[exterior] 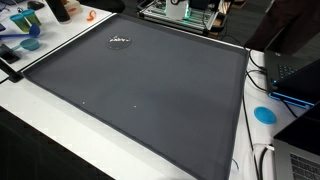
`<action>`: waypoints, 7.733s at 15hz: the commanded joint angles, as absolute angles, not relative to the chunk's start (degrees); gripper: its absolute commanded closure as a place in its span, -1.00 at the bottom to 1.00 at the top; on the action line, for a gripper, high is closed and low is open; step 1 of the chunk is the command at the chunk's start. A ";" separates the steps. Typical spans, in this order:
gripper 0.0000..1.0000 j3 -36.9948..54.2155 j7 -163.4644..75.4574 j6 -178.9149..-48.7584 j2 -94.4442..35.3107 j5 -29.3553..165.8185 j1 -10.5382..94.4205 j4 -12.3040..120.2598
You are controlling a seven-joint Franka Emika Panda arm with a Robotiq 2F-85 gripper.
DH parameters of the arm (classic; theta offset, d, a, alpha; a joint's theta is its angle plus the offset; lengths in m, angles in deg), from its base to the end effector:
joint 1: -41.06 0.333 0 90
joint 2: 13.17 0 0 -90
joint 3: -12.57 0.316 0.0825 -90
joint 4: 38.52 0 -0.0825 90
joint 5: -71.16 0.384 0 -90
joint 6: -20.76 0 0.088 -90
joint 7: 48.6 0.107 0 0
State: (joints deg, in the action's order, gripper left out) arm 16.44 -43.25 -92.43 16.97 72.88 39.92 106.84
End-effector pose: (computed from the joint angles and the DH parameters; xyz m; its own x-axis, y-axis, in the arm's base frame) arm 0.3790 0.0204 0.4482 0.9971 -0.0679 -0.0354 -0.0675 -0.9977 0.0101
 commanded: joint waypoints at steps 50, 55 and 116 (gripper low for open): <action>0.93 10.04 -14.15 -108.64 -23.54 33.09 41.42 89.42; 0.93 9.40 -19.41 -109.75 -22.70 38.71 40.29 89.48; 0.93 -1.56 -111.02 -104.72 -18.87 114.63 23.25 94.49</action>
